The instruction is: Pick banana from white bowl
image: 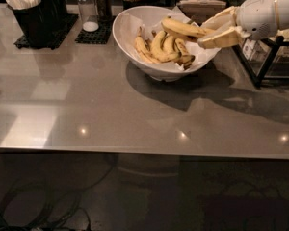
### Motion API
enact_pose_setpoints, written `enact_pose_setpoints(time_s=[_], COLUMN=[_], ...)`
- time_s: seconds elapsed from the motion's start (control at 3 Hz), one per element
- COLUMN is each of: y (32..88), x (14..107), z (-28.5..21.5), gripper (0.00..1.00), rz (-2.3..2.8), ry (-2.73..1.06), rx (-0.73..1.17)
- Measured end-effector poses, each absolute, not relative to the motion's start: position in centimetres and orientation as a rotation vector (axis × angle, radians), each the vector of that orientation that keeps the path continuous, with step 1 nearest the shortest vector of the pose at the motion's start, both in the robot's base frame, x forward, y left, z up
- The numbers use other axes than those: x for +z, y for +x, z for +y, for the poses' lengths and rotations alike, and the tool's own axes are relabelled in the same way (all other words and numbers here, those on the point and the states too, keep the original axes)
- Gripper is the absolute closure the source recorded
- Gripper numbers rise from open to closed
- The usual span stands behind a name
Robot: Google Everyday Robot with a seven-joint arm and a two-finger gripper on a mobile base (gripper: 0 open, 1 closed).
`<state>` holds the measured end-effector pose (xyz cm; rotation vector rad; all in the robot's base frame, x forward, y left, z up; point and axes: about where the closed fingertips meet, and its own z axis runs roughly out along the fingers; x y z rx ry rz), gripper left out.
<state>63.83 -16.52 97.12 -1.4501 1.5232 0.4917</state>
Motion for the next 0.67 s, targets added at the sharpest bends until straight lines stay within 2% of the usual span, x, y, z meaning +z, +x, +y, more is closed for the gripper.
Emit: enact_pose_setpoints(time_s=[0.33,0.67], y=[61.21,61.01], x=[97.08,96.83], z=[-16.09,-15.9], gripper=[1.0,1.0], rz=[1.443,1.443], ry=[-1.387,-1.387], rx=[0.565,0.577])
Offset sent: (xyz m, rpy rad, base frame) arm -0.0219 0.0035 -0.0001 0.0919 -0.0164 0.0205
